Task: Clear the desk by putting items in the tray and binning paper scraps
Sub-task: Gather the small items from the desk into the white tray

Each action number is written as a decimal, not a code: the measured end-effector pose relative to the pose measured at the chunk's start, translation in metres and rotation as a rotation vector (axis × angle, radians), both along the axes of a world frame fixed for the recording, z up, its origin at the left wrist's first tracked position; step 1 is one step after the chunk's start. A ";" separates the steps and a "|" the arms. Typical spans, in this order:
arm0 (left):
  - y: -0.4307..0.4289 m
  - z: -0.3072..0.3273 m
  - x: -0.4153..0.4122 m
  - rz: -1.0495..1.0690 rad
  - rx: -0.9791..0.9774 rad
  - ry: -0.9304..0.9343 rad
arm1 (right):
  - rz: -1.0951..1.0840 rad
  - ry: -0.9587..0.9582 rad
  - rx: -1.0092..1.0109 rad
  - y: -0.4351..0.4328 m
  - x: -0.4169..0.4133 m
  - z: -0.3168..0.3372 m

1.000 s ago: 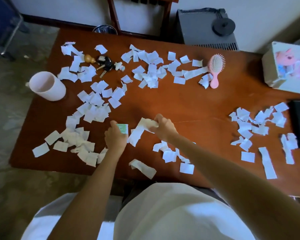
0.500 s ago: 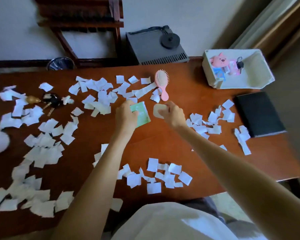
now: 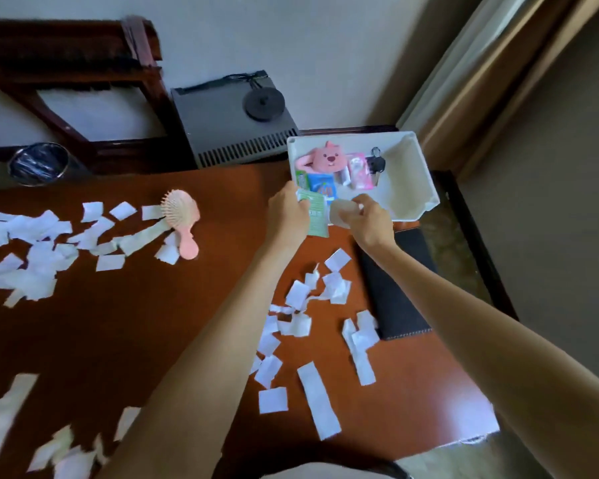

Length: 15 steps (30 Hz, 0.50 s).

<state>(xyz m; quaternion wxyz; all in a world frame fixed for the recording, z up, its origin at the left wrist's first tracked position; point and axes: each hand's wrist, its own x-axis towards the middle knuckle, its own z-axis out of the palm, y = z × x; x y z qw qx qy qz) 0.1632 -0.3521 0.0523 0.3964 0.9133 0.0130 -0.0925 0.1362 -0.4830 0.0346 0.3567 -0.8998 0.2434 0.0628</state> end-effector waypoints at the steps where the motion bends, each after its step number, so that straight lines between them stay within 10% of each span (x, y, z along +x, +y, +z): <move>1: -0.014 -0.001 0.007 0.007 0.000 0.012 | 0.004 0.014 0.000 -0.017 0.006 -0.001; 15: -0.053 -0.048 0.083 0.283 0.073 0.193 | 0.065 0.249 0.243 -0.053 0.081 -0.061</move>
